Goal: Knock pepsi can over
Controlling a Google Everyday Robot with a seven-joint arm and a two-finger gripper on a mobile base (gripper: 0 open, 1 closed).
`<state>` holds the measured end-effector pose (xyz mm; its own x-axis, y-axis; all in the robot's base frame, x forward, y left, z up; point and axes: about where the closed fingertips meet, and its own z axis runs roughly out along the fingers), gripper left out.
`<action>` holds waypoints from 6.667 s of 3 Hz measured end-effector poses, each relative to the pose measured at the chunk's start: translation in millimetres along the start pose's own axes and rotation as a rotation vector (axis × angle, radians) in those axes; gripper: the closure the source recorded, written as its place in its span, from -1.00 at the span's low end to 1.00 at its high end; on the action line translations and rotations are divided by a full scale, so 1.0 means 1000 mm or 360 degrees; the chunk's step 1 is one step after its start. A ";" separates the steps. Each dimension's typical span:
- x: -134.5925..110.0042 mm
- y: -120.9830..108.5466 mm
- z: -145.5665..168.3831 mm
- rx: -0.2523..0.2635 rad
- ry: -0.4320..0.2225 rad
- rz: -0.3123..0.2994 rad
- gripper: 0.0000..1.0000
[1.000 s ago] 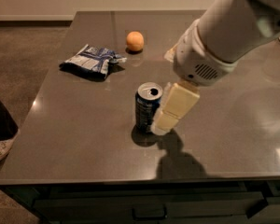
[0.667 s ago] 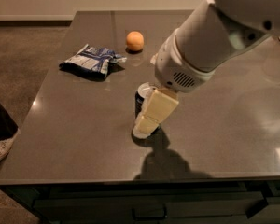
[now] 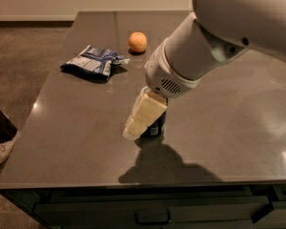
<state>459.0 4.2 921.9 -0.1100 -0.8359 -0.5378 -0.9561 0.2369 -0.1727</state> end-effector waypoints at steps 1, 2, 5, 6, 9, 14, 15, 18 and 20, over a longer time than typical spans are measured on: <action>0.000 -0.001 0.009 -0.0017 -0.0037 0.0018 -1.00; 0.004 -0.007 0.016 -0.0024 -0.0062 0.0054 -1.00; 0.029 -0.028 0.017 -0.0019 -0.0108 0.0100 -1.00; 0.037 -0.022 0.015 -0.0050 -0.0125 0.0071 -0.65; 0.040 -0.030 -0.001 -0.0108 -0.0164 0.0069 0.76; 0.068 -0.111 -0.032 0.0057 0.0493 -0.0155 1.00; 0.082 -0.117 -0.029 0.0058 0.0644 -0.0214 1.00; 0.103 -0.126 -0.009 -0.0013 0.0905 -0.0369 0.20; 0.105 -0.120 -0.002 -0.0061 0.0951 -0.0434 -0.73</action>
Offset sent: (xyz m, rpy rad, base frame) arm 0.0228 -0.0030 -0.0259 0.0758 0.0410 -0.0363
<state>561.5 -112.8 888.2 0.0164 -0.9971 0.0739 -0.9788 -0.0311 -0.2023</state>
